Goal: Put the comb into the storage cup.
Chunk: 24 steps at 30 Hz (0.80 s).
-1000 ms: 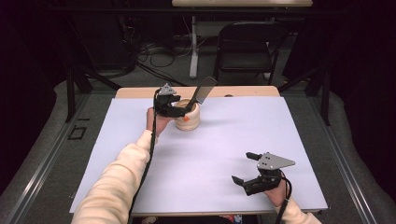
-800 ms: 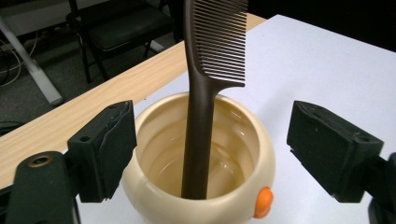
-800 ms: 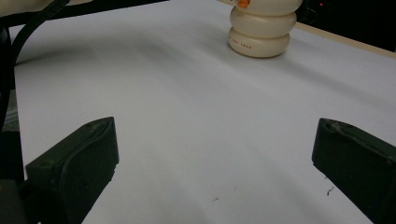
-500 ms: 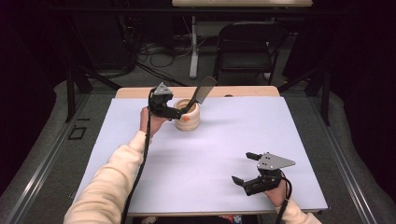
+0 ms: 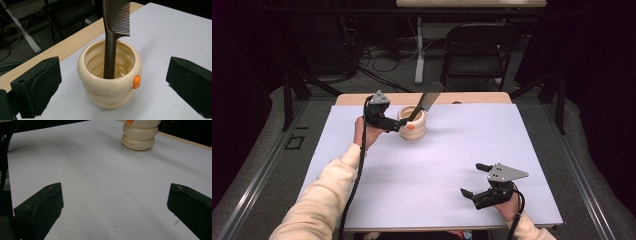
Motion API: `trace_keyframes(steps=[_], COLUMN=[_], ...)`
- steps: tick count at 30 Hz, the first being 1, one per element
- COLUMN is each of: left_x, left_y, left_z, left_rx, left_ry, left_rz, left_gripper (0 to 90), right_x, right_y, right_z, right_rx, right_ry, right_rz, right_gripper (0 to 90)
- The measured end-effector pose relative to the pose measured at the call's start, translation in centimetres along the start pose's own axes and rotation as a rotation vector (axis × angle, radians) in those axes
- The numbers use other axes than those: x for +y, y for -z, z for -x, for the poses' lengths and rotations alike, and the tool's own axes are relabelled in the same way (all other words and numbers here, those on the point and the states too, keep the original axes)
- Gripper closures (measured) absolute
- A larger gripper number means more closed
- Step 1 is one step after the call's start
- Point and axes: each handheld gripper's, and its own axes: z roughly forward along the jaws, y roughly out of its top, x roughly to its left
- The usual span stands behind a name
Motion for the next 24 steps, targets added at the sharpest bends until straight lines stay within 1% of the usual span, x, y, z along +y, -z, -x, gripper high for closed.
trace_keyframes(steps=[6, 9, 14, 16, 17, 19, 22, 24], left_x=[-0.1, -0.2, -0.5, -0.6, -0.7, -1.0, -1.3, -1.5], left_y=[0.9, 1.4, 2.6, 2.8, 2.9, 3.1, 3.3, 3.6], left_z=[0.2, 0.3, 0.5, 0.5, 0.6, 0.5, 0.5, 0.7], left_rx=[0.005, 0.014, 0.024, 0.027, 0.024, 0.025, 0.026, 0.034], left_ry=[-0.008, -0.012, -0.016, -0.018, -0.013, -0.017, -0.009, -0.017], left_rz=[-0.003, -0.007, -0.01, -0.014, -0.012, -0.021, -0.024, -0.03], left_gripper=[0.1, 0.1, 0.1, 0.1, 0.1, 0.1, 0.1, 0.1], right_x=[0.0, 0.0, 0.0, 0.0, 0.0, -0.1, -0.1, -0.1], right_y=[0.0, 0.0, 0.1, 0.1, 0.1, 0.1, 0.1, 0.1], right_z=[0.0, 0.0, -0.1, -0.1, -0.1, -0.1, -0.1, -0.1], right_rx=[-0.001, -0.002, -0.004, -0.005, -0.005, -0.008, -0.01, -0.009], right_ry=[-0.002, -0.002, 0.003, 0.003, 0.001, 0.0, -0.005, -0.007], right_rz=[-0.001, 0.0, -0.001, -0.003, 0.0, -0.002, -0.003, -0.006], right_gripper=[0.0, 0.0, 0.0, 0.0, 0.0, 0.0, 0.0, 0.0])
